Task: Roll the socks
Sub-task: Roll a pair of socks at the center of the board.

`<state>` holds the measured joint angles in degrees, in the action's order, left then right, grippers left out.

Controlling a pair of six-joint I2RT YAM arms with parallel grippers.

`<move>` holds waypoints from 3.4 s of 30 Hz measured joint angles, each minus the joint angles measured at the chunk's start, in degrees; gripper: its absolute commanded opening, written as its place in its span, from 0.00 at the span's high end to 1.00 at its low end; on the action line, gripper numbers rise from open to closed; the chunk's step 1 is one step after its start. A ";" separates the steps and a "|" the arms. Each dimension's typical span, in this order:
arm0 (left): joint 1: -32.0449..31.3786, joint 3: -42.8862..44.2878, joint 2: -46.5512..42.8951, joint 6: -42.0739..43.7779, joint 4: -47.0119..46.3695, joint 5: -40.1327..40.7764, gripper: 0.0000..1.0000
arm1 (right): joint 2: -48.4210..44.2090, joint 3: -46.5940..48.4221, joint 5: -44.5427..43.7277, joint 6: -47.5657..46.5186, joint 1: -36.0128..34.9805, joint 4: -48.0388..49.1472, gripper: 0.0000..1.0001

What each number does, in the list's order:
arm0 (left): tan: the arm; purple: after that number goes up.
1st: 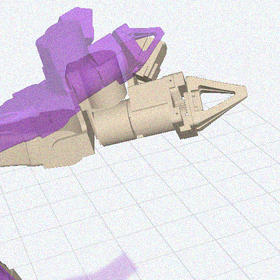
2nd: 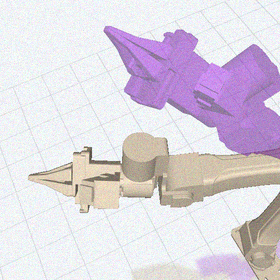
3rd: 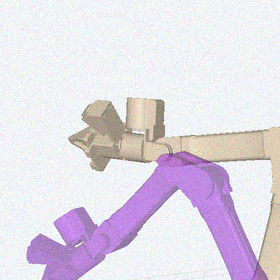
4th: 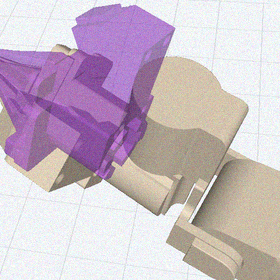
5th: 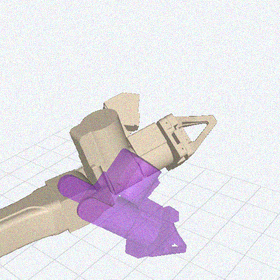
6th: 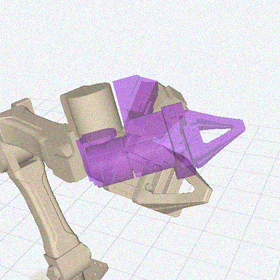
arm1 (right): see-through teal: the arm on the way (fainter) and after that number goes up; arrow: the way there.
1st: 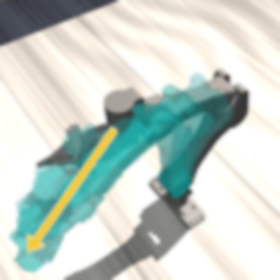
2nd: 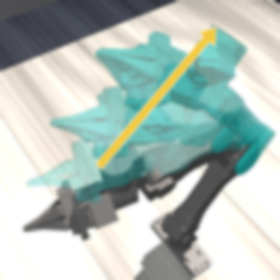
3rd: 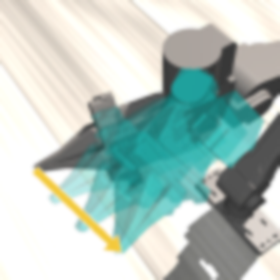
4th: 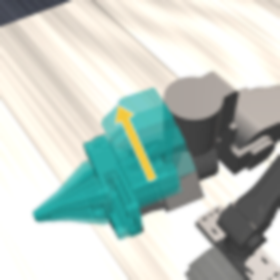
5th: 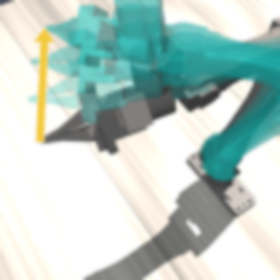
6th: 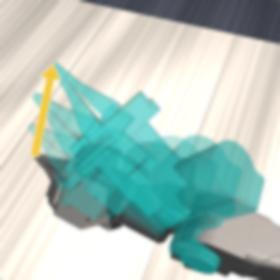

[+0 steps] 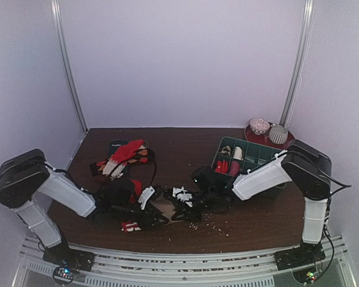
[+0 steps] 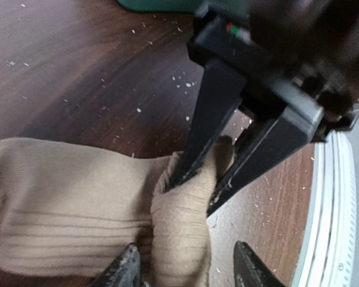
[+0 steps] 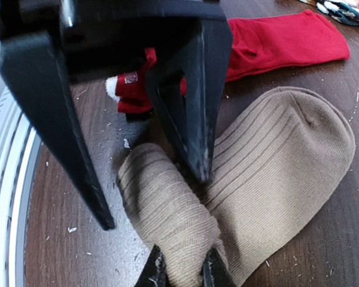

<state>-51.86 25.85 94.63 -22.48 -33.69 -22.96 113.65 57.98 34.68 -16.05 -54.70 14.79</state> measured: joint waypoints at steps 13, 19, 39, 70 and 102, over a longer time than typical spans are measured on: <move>4.76 7.45 -4.28 6.88 17.51 3.34 1.00 | -2.56 -3.78 -6.84 5.03 -1.22 3.72 0.93; 6.12 11.80 4.09 8.50 18.53 3.15 1.00 | -4.04 -5.40 -9.01 5.40 -1.53 3.85 0.93; 8.33 25.29 17.20 18.08 16.76 -4.79 1.00 | -0.11 0.37 -1.66 12.96 1.38 -2.91 0.94; 5.75 6.73 -4.50 22.40 10.71 -3.06 0.13 | 5.07 0.81 15.30 31.45 8.46 -0.76 0.94; 3.74 7.96 9.42 18.14 -2.71 -9.20 0.48 | 5.40 2.58 15.56 29.75 8.52 -4.26 0.94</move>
<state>-48.12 33.80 104.05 -4.34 -36.40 -32.16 119.04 60.55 50.24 13.69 -46.17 10.52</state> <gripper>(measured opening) 0.565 0.139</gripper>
